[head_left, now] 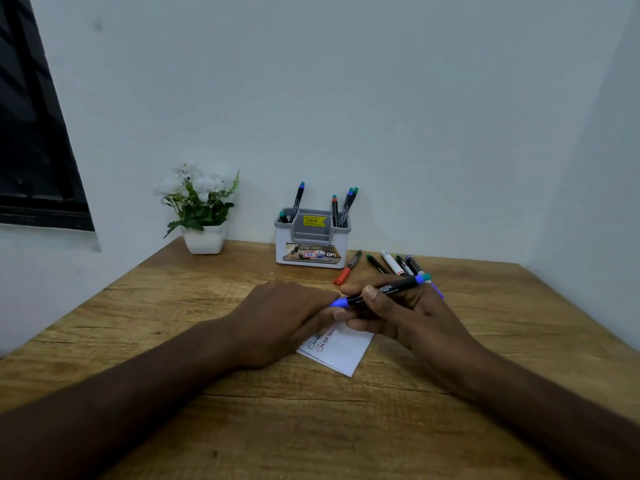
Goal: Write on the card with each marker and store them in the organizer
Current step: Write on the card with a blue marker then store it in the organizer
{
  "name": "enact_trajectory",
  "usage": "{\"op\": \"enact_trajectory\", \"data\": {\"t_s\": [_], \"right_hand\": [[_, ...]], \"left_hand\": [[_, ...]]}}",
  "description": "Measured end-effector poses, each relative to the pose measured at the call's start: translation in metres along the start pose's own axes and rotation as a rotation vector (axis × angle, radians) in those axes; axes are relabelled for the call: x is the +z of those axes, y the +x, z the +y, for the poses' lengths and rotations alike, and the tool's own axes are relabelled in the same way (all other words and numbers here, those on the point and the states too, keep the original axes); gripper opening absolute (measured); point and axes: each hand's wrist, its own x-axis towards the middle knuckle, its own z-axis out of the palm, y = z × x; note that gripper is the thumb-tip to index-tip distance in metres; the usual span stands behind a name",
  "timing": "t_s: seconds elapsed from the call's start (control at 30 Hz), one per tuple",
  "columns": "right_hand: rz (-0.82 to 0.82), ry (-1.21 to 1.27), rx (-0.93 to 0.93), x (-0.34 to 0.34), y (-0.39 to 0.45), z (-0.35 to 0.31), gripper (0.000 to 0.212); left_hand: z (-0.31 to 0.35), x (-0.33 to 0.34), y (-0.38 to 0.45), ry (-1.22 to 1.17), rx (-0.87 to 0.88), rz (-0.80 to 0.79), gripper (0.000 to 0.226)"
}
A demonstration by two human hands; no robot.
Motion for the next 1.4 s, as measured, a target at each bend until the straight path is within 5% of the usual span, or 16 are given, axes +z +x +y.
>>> {"op": "enact_trajectory", "data": {"t_s": [0.1, 0.47, 0.7, 0.77, 0.93, 1.17, 1.4], "right_hand": [[-0.016, 0.062, 0.007, 0.002, -0.001, 0.0, 0.029], [0.001, 0.3, 0.082, 0.01, 0.001, -0.012, 0.044], [0.431, 0.226, -0.008, -0.01, 0.014, -0.004, 0.057], [0.461, 0.213, -0.004, -0.017, 0.017, 0.0, 0.049], [0.334, 0.156, 0.035, -0.018, 0.017, 0.003, 0.007], [0.237, -0.227, 0.028, -0.01, 0.011, 0.003, 0.011], [0.103, -0.475, 0.111, -0.009, 0.012, 0.001, 0.015]], "left_hand": [[-0.004, -0.002, 0.001, -0.024, -0.01, -0.038, 0.066], [-0.009, -0.01, 0.002, -0.138, 0.01, -0.069, 0.033], [-0.017, -0.009, 0.0, -0.224, 0.045, -0.088, 0.031], [-0.017, -0.01, 0.0, -0.279, 0.053, -0.07, 0.049], [-0.017, -0.002, 0.003, -0.347, 0.053, -0.085, 0.038], [-0.008, -0.004, 0.0, -0.141, 0.027, -0.079, 0.035], [0.004, -0.014, 0.0, -0.181, 0.032, -0.092, 0.044]]}}
